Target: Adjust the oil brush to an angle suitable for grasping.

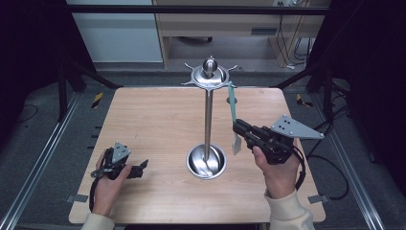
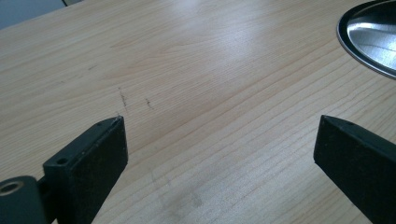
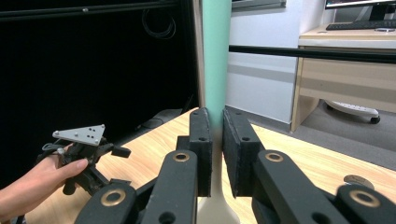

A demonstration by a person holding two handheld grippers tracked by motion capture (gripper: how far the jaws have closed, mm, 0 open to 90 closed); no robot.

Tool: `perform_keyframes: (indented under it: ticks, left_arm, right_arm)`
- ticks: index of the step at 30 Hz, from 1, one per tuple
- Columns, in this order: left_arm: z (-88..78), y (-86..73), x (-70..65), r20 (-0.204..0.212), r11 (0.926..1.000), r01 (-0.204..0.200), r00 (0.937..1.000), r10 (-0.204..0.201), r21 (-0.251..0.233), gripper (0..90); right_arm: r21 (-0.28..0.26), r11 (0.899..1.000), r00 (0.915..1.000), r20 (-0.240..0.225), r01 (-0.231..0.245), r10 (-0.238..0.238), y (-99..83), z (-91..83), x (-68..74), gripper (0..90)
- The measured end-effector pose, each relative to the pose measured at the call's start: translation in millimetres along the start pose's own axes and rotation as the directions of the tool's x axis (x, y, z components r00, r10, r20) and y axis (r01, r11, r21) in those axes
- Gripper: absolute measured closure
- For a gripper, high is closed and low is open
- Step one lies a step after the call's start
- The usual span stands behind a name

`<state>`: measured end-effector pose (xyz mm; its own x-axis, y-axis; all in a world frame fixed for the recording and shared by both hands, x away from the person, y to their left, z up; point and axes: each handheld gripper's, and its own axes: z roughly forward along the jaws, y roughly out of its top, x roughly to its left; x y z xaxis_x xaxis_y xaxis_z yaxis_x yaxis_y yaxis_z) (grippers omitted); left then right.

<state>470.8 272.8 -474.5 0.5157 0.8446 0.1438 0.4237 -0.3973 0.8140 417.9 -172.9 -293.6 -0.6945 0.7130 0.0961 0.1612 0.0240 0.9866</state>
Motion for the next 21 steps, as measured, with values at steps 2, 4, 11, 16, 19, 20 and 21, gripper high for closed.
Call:
perform_keyframes:
  ticks: [2, 4, 11, 16, 19, 20, 21]
  left_arm:
    - [0.1, 0.0, -0.1, 0.001, 1.0000, -0.001, 1.0000, 0.001, 0.001, 2.5]
    - [0.1, 0.0, -0.2, 0.000, 1.0000, 0.000, 1.0000, 0.000, 0.000, 2.5]
    - [0.0, 0.0, -0.3, 0.001, 1.0000, 0.000, 1.0000, 0.000, 0.002, 2.5]
    - [0.2, 0.0, -0.5, 0.002, 1.0000, 0.000, 1.0000, 0.000, 0.002, 2.5]
    - [0.7, -0.1, -0.8, 0.005, 1.0000, -0.001, 1.0000, 0.001, 0.004, 2.5]
    - [0.8, -0.1, -0.8, 0.005, 1.0000, -0.001, 1.0000, 0.001, 0.004, 2.5]
    - [0.7, -0.1, -0.8, 0.005, 1.0000, -0.001, 1.0000, 0.001, 0.004, 2.5]
  right_arm:
    - [-0.004, 1.000, 1.0000, 0.000, -0.002, 0.002, -0.5, 0.5, 0.3, 82.5]
    - [-0.008, 1.000, 1.0000, 0.000, -0.004, 0.004, -1.4, 1.0, 0.7, 82.5]
    - [-0.019, 1.000, 1.0000, 0.002, -0.004, 0.004, -3.0, 2.2, 1.2, 82.5]
    - [-0.020, 1.000, 1.0000, -0.002, -0.007, 0.007, -3.2, 1.9, 0.8, 82.4]
    - [-0.020, 1.000, 1.0000, -0.004, -0.007, 0.007, -3.3, 2.3, 0.6, 82.4]
    - [-0.021, 1.000, 1.0000, -0.002, -0.005, 0.005, -3.3, 2.3, 0.6, 82.4]
    - [-0.020, 1.000, 1.0000, -0.002, -0.005, 0.005, -3.3, 2.4, 0.6, 82.3]
